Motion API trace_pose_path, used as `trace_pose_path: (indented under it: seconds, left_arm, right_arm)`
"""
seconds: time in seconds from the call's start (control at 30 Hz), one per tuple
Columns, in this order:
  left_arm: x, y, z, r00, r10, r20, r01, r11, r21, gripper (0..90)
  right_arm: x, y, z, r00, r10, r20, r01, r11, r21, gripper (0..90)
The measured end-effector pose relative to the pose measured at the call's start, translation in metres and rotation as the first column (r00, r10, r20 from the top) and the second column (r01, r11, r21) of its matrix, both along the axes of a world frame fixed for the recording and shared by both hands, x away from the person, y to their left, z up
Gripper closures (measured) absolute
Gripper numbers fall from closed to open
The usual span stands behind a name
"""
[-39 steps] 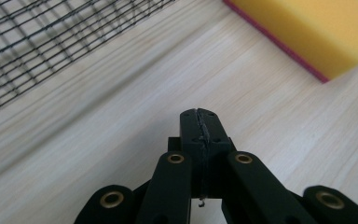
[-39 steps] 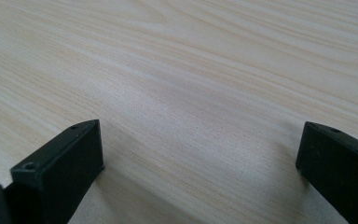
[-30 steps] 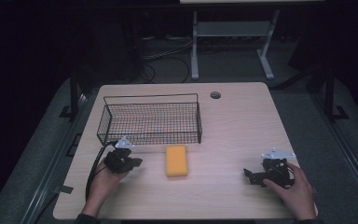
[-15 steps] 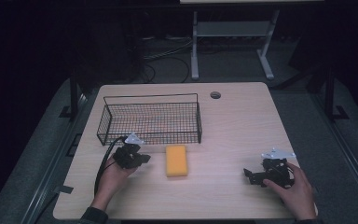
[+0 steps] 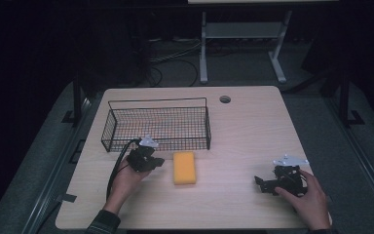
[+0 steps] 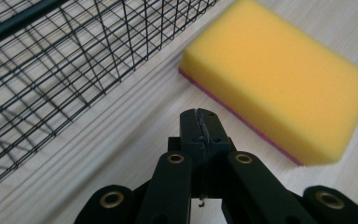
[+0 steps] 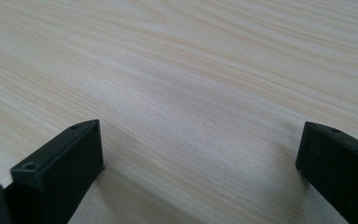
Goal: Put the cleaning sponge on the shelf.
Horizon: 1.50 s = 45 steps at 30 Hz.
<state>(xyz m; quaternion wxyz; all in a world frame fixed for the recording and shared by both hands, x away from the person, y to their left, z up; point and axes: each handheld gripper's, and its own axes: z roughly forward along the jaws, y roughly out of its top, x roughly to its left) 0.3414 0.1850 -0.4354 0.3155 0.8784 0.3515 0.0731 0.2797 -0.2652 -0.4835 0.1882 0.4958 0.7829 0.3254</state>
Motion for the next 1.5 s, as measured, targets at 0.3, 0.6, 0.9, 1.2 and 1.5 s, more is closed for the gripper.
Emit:
trace_pose_path:
  seconds: [0.3, 0.6, 0.9, 1.2, 1.5]
  left_arm:
    - [0.010, -0.014, -0.001, 0.9999, -0.007, 0.014, 0.007, 0.9999, 0.013, 89.7]
    - [0.016, -0.022, -0.004, 0.9999, -0.008, 0.011, 0.007, 0.9998, 0.016, 89.8]
    - [0.020, -0.031, -0.004, 0.9996, -0.024, 0.012, 0.024, 0.9996, 0.016, 89.7]
    - [0.021, -0.043, -0.004, 0.9987, -0.050, 0.010, 0.050, 0.9985, 0.021, 89.8]
    - [0.022, -0.056, -0.004, 0.9967, -0.080, 0.013, 0.080, 0.9965, 0.024, 89.8]
  right_arm:
    - [0.000, 0.000, 0.000, 1.0000, 0.000, 0.000, 0.000, 1.0000, 0.001, 0.0]
    - [0.000, 0.000, 0.000, 1.0000, 0.000, 0.000, 0.000, 1.0000, 0.001, 0.0]
    - [0.000, 0.000, 0.000, 1.0000, -0.001, 0.000, 0.001, 1.0000, 0.001, 0.0]
    - [0.000, 0.000, 0.000, 1.0000, 0.000, 0.000, 0.000, 1.0000, 0.001, 0.0]
    - [0.000, 0.000, 0.000, 1.0000, 0.000, 0.000, 0.000, 1.0000, 0.001, 0.0]
